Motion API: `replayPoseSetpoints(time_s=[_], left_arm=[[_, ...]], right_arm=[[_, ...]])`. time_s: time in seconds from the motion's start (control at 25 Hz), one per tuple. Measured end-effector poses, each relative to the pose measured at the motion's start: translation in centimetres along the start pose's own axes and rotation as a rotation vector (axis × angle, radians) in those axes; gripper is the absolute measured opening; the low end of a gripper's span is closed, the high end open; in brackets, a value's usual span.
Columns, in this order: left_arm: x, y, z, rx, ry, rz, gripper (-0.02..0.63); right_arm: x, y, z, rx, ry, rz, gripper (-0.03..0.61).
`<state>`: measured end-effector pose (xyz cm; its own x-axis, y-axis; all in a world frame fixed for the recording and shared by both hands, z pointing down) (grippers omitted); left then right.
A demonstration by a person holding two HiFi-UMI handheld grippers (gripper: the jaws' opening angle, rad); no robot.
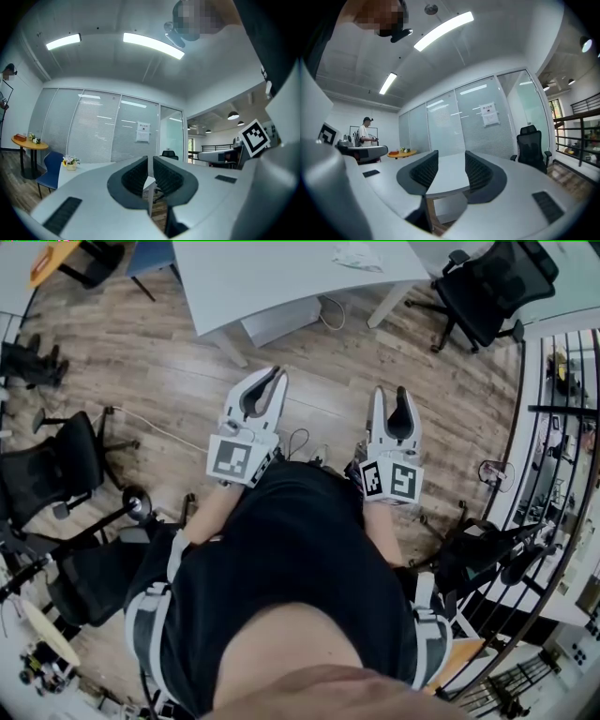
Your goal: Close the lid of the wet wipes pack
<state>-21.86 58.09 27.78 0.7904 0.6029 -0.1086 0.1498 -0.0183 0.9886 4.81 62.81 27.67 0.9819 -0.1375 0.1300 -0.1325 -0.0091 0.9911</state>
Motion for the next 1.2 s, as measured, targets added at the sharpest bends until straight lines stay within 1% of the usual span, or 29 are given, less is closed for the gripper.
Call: replayPoseSetpoints(time_s=[0.16, 0.4, 0.56, 0.68, 0.84, 0.96, 1.2], left_arm=[[-1.5, 0.1, -0.9, -0.011, 0.004, -0.011, 0.052], [-4.6, 1.5, -3.0, -0.033, 0.025, -0.039, 0.052], [-6.1, 2.6, -3.0, -0.04, 0.063, -0.034, 0.053], [-6.6, 3.2, -2.5, -0.047, 0.064, -0.053, 0.052], [-7.7, 4.4, 0.0, -0.085, 0.054, -0.054, 0.052], [-8.5, 5.2, 3.1, -0.085, 0.048, -0.043, 0.052], [-9.5, 5.2, 11.4, -0.079, 0.041, -0.019, 0.052]], right_arm=[[-1.1, 0.5, 0.6, -0.028, 0.016, -0.011, 0.184], [-4.3, 1.7, 1.0, -0.041, 0.042, -0.024, 0.183], [-5.8, 2.3, 1.8, -0.027, 0.063, -0.01, 0.181], [-5.9, 2.6, 2.5, -0.032, 0.063, -0.003, 0.181], [-4.5, 3.3, 5.4, -0.042, 0.051, -0.006, 0.179], [-2.7, 4.0, 8.4, -0.04, 0.04, -0.005, 0.179], [2.0, 3.4, 15.6, -0.024, 0.012, -0.018, 0.179]])
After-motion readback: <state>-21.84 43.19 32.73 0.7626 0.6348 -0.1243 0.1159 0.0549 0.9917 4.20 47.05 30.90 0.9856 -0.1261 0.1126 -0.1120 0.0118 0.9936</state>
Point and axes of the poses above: the fingertips, and each gripper's own axes: z forward along the fingers, x to its right, y out of its underside, the point moved 10 cm from there along -z, backward along the fingers, and after that the axes turned 4 degrees about x, right-handed, at the moved point
